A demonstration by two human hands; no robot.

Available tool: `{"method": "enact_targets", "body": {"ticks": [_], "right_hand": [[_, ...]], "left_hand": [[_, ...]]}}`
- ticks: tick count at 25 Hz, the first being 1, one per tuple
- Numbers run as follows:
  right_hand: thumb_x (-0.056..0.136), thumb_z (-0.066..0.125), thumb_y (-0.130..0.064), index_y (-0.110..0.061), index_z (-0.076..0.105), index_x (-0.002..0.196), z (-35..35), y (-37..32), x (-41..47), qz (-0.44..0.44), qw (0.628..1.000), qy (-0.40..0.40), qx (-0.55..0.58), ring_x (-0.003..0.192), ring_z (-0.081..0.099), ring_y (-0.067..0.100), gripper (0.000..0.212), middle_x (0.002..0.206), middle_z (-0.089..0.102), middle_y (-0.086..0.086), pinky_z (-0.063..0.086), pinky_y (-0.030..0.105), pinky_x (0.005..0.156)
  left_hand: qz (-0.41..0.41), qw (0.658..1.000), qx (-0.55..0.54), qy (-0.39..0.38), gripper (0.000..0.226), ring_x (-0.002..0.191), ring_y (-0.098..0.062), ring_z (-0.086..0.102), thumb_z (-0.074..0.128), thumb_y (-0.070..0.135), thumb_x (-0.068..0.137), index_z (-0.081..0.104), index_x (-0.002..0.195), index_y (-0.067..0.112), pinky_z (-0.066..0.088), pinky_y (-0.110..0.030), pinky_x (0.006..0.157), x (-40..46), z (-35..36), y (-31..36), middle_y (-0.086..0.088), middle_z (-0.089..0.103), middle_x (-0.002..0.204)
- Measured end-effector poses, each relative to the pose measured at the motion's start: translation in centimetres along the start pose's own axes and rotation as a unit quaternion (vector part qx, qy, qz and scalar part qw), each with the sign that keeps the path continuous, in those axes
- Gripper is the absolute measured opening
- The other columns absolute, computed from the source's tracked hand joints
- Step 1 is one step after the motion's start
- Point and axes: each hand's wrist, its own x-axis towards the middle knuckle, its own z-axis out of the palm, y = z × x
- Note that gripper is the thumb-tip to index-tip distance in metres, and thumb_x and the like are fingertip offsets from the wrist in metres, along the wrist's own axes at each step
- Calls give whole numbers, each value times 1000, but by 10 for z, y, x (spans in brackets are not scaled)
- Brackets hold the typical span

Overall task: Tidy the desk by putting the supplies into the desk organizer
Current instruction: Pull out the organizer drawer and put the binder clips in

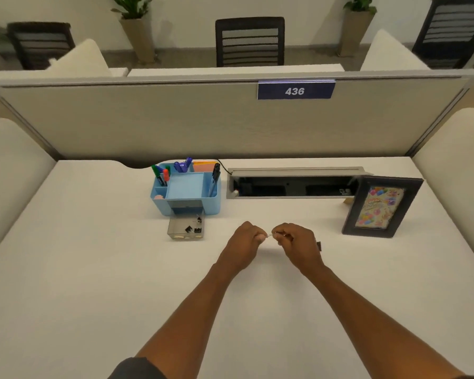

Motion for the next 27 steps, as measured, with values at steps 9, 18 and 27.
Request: {"method": "enact_targets", "body": {"ticks": [9, 18, 27], "right_hand": [[97, 55, -26, -17, 68, 94, 85, -72, 49, -9, 996, -42, -83, 74, 57, 10, 16, 86, 69, -5, 43, 20, 69], [98, 53, -34, -17, 68, 106, 148, -107, 78, -11, 988, -51, -146, 83, 63, 15, 24, 97, 72, 2, 51, 26, 76], [96, 53, -30, -22, 70, 100, 193, -125, 98, -15, 970, -119, -212, 80, 63, 17, 19, 94, 73, 2, 54, 31, 75]], "left_hand": [[-117, 949, 243, 165, 34, 121, -23, 48, 56, 18, 92, 57, 126, 15, 41, -33, 98, -47, -84, -99, -5, 54, 131], [-112, 954, 248, 129, 36, 131, -21, 37, 49, 16, 93, 52, 129, 15, 41, -30, 97, -56, -99, -134, -3, 52, 132], [-120, 960, 237, 87, 50, 146, -25, 17, 50, 18, 95, 39, 144, 17, 36, -37, 106, -61, -95, -139, -4, 40, 149]]}}
